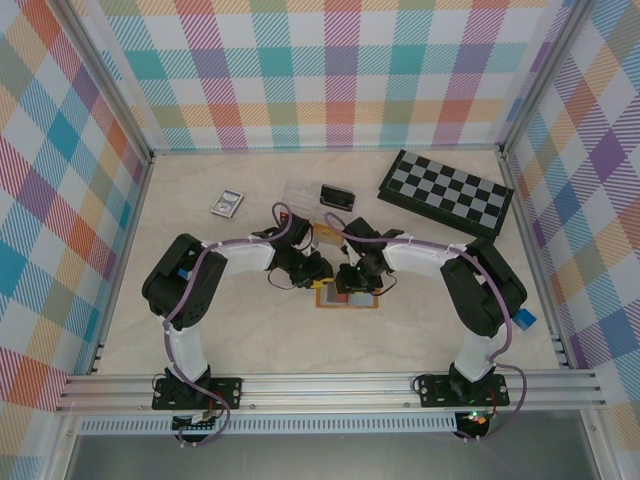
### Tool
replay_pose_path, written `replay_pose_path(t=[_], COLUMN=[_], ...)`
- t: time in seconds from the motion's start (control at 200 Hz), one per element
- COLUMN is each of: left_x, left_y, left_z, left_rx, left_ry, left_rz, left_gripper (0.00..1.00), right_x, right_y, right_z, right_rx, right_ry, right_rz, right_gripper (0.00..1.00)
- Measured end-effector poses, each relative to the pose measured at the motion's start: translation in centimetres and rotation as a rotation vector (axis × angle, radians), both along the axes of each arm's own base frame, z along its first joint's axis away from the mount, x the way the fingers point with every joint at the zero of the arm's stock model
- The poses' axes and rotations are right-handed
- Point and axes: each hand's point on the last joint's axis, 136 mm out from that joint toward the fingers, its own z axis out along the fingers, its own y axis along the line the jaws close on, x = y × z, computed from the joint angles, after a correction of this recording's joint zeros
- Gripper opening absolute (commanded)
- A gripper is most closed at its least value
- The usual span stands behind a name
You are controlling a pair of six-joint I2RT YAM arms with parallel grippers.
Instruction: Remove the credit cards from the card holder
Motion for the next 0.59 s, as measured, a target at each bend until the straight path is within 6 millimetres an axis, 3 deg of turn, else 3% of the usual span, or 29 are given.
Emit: replay_pose_path(t=[0.595], left_x=[-0.2], left_y=[-1.1], left_z=[0.4], left_rx=[-0.099], left_ry=[-0.044], left_rz=[-0.050], left_gripper=[0.23], right_x=[0.0], right_y=[0.0], right_z=[0.2], right_rx=[0.105], right_ry=[0.024], right_rz=[-0.008], right_gripper=[0.32])
